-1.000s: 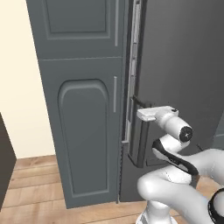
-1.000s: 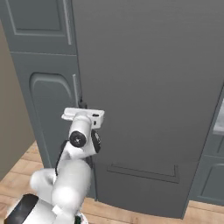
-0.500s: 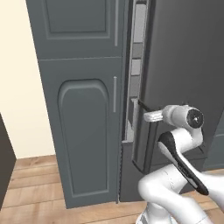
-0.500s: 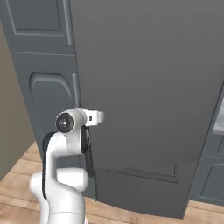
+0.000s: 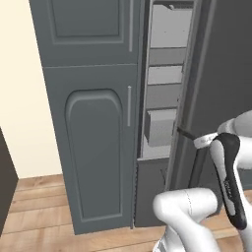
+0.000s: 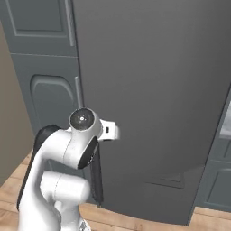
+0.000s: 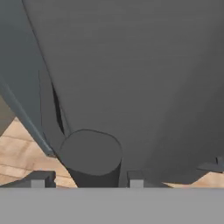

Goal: Retrieve the sausage and cheese from the fridge and place them on the cutting board on the counter.

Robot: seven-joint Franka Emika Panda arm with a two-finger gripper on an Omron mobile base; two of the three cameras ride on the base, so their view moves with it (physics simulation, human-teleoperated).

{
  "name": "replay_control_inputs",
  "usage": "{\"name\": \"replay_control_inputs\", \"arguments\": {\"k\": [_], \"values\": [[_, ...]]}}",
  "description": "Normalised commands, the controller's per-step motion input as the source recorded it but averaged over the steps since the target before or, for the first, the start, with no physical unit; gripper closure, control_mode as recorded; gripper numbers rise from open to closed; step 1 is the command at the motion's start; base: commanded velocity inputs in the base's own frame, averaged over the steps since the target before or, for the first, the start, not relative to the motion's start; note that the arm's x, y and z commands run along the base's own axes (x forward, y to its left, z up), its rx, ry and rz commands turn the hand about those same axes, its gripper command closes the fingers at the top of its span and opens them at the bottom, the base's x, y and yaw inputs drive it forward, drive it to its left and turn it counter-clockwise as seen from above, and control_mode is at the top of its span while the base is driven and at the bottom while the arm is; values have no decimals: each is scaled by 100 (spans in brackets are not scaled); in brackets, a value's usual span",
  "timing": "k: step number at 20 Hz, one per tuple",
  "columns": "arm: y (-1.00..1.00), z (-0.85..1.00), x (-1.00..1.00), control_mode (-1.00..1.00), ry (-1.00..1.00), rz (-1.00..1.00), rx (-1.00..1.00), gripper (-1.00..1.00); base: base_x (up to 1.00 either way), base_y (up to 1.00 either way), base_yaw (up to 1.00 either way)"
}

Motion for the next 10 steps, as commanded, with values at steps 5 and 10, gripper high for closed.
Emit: {"name": "replay_control_inputs", "arguments": {"k": [5,10], "values": [[-100,-24,-100,-100,-1,0,3,100,0,0,0],[-100,-17,-100,-100,-9,0,8,100,0,0,0]]}}
